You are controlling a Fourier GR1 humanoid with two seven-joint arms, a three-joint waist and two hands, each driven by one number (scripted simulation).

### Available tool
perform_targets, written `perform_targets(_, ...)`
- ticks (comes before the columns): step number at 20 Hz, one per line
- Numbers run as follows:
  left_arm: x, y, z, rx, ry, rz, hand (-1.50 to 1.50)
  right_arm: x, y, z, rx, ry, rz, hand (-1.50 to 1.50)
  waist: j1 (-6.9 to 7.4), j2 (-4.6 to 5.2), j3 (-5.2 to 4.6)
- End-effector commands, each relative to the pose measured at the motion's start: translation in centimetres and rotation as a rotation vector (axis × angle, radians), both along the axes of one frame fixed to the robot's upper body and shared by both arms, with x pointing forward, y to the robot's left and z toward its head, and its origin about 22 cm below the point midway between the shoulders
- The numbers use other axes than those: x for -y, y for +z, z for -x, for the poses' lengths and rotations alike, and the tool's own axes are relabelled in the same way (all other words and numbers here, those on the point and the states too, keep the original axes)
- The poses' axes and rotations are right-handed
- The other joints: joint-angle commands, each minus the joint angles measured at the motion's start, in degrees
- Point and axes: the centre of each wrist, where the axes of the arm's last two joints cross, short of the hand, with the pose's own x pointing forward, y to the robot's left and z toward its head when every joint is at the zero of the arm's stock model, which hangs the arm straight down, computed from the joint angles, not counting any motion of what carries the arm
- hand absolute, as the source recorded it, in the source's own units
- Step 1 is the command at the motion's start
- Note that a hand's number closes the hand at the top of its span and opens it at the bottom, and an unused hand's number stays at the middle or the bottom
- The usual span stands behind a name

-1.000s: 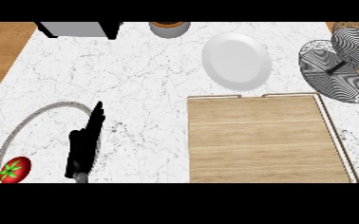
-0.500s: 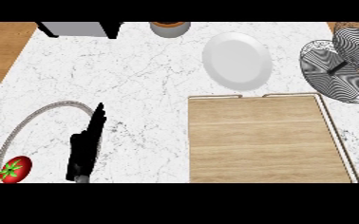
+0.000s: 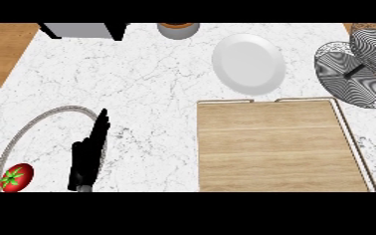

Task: Pick the croissant from the tray and place it in the tiered basket

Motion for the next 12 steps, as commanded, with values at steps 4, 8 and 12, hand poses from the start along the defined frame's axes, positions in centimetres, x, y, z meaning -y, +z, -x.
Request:
perform_targets(4,1.0,0.5,0.7,0.002,-0.005,0.007,0.0,3.1,4.9,2.1,0.259,-0.154,-0.035,-1.5,-0.07,-0.13,-0.02)
perform_targets(8,-1.1,0.4,0.2,-0.009,0.03,-0.011,0.0,6.6,4.8,5.8,0.303,-0.381,-0.022,-1.5,-1.29,-0.22,-0.04)
perform_targets(12,0.9,-0.4,0.4,-0.014,0.038,-0.005,0.0,10.1,5.7,10.2,0.31,-0.471,-0.057,-1.5,-2.11,-0.38,-0.04)
